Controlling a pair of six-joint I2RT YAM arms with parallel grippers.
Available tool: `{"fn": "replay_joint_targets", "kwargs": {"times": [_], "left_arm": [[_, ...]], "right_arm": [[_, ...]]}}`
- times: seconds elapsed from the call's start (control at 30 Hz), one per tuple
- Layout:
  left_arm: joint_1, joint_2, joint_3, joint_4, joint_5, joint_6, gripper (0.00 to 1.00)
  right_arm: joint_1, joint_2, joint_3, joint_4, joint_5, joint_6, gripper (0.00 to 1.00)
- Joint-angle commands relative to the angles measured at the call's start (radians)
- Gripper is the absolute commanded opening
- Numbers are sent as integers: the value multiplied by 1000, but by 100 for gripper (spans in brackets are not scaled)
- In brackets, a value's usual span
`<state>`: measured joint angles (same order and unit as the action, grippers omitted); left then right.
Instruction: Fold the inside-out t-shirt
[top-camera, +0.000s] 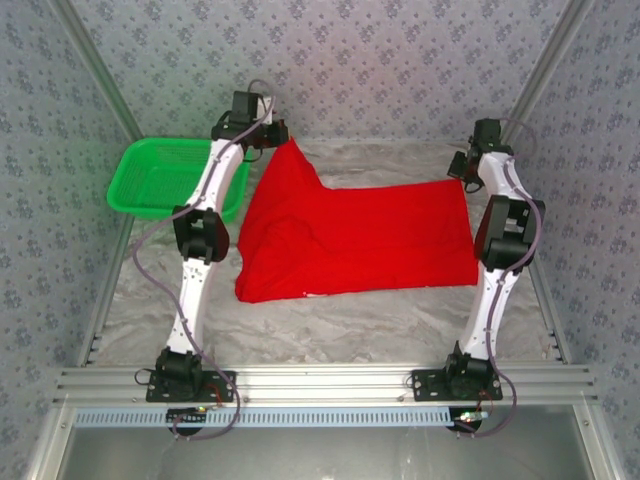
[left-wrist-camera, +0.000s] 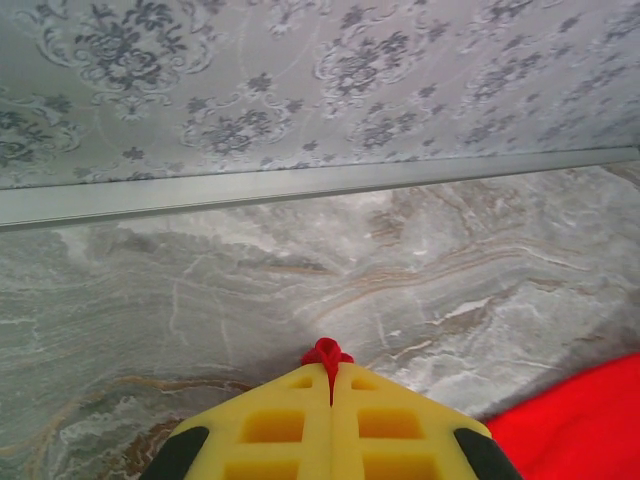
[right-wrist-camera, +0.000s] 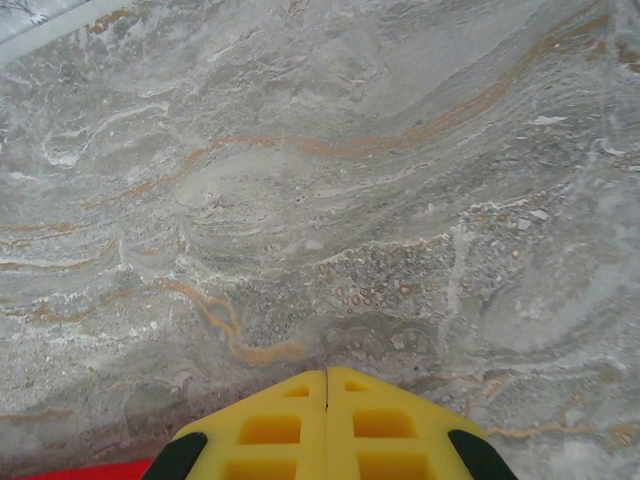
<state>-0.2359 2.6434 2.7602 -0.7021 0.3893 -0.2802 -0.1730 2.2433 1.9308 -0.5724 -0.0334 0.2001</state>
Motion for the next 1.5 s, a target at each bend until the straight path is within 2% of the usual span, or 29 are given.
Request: {"fn": "replay_joint_targets", "kwargs": {"times": [0.0,0.17,0.27,0.43,0.57,0.67,0.8,1.07,1.47], "left_arm": [[-11,-101,20,-85,63,33,0],[-39,-211,-106,-156,77,87,0],[-59,-339,-319,-104,62,108,0],[-72,-600,-743,74,48,89,0],[-75,-787,-1053,186,43,31,0],[-84,-912,-1248,254,25,-4,0],[-99,-1046,-1427,294,-2,-30,0],[-119,-1197,-1596,318,-22,-73,0],[-129,-1317,-1629,288,-90,-69,0]], "right_arm": [[-8,-84,-50,11,-10,-34,0],[-8,-158,-149,-2,-8,-51,0],[-8,-198,-208,-15,8,-51,0],[-8,-265,-300,-36,36,-56,0],[-8,-329,-398,-51,61,-39,0],[-8,-367,-461,-42,73,-27,0],[-10,-395,-522,-41,107,-25,0],[-10,-429,-582,-43,152,-19,0],[-11,-499,-600,-86,216,-24,0]]}}
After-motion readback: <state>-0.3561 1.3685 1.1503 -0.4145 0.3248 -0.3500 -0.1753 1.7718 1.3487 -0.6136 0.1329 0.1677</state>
